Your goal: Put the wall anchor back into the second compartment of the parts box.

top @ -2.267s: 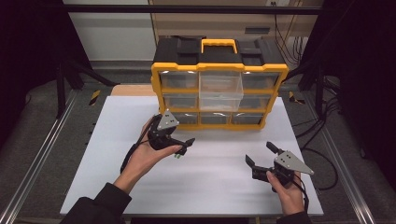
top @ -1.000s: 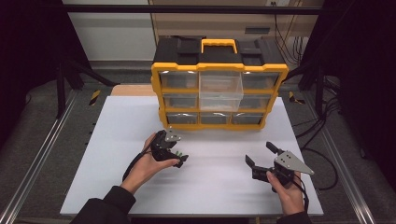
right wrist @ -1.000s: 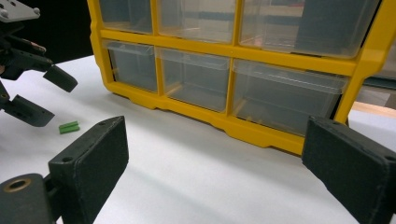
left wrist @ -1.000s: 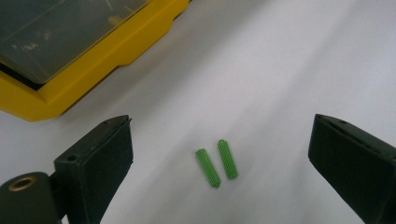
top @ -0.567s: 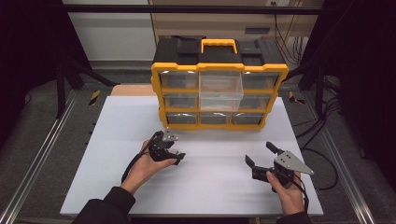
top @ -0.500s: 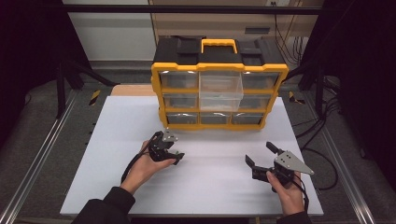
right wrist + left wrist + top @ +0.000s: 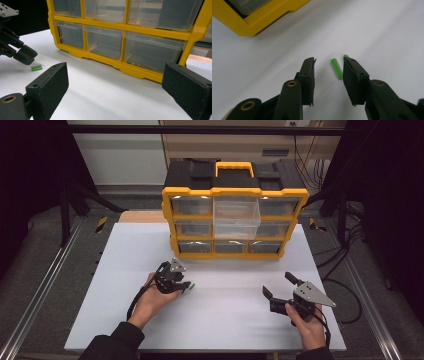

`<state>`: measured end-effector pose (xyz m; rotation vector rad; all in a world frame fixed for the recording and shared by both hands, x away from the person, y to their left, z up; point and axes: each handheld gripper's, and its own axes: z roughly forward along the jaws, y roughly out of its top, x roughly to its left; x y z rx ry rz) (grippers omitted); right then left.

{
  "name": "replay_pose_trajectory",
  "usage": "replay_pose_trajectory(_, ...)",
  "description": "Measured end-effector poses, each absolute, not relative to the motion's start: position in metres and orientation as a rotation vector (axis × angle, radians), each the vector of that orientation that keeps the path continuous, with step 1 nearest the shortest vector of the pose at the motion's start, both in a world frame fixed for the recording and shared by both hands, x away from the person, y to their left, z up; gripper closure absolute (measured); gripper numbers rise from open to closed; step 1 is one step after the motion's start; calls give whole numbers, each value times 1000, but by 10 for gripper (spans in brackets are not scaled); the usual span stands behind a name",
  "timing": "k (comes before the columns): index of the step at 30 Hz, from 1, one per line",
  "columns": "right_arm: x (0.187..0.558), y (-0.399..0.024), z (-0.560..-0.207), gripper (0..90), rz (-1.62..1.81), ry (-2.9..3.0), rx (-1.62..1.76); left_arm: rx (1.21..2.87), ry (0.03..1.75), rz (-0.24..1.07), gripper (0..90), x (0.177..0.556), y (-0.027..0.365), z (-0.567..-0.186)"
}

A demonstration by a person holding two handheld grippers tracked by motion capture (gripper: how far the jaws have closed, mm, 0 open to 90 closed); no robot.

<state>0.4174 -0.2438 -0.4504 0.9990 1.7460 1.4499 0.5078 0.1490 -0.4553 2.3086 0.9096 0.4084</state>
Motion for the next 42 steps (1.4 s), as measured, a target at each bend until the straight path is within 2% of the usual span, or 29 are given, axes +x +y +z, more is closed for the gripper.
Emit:
replay_pose_trajectory(27, 417, -244, -450, 73, 1445, 1750, 998, 2277, 988, 357, 738, 512, 149, -462)
replay_pose_trajectory(42, 418, -244, -450, 73, 1448, 1749, 996, 2264, 1013, 343, 741, 515, 140, -459)
